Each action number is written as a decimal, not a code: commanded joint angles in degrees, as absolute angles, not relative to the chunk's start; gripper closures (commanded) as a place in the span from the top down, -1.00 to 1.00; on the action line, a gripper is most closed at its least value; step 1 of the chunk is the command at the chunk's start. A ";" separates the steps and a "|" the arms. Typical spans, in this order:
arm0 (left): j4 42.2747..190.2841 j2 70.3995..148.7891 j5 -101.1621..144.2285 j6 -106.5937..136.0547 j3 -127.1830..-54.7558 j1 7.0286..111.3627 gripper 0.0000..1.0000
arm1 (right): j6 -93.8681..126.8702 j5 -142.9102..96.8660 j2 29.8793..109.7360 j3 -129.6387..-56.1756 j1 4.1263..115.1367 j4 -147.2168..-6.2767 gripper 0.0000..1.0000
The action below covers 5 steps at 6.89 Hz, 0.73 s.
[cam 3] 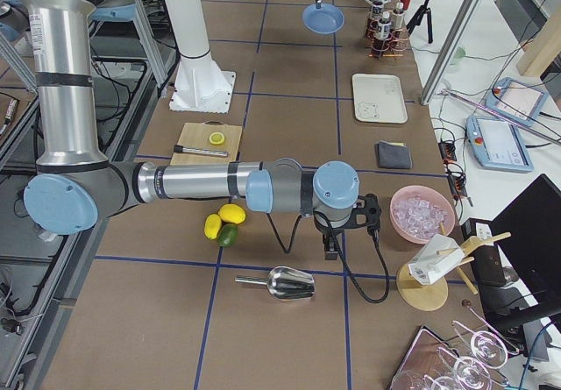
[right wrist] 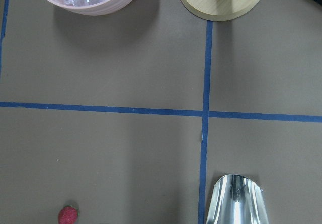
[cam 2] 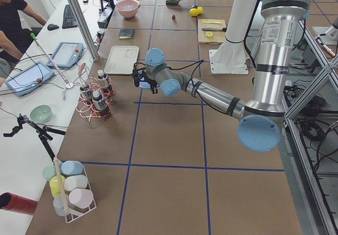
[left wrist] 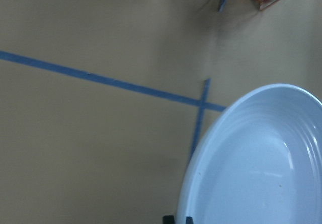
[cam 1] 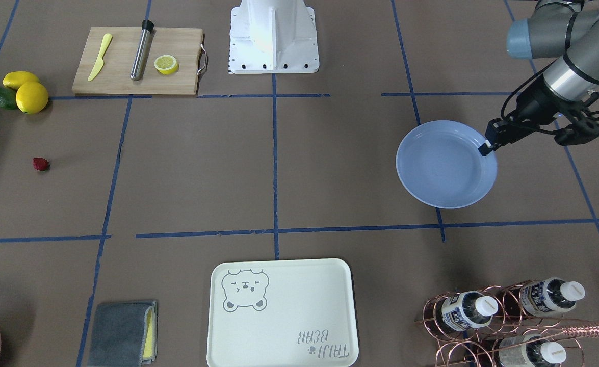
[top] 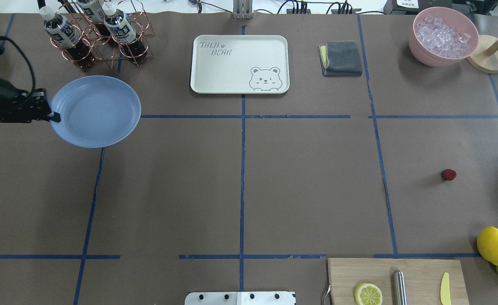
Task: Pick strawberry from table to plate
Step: 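Lift and carry the plate to the table center, set it down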
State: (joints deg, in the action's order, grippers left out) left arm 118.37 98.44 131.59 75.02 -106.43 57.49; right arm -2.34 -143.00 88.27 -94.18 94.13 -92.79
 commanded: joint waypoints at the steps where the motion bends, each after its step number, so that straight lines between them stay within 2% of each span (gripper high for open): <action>1: 117.16 109.02 125.72 94.47 -105.74 45.77 -1.00 | -1.24 -143.00 87.98 -94.31 94.13 -92.55 1.00; 3: 117.51 117.48 116.25 107.35 -100.67 33.89 -1.00 | -1.14 -143.00 87.98 -94.31 94.04 -92.55 1.00; 5: 122.14 117.77 110.77 110.99 -96.36 27.10 -1.00 | -1.05 -143.00 87.98 -94.31 93.78 -92.55 1.00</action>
State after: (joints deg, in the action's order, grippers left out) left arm 119.35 117.02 114.25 108.18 -99.32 31.25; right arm -1.10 -143.00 87.98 -94.31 93.90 -92.55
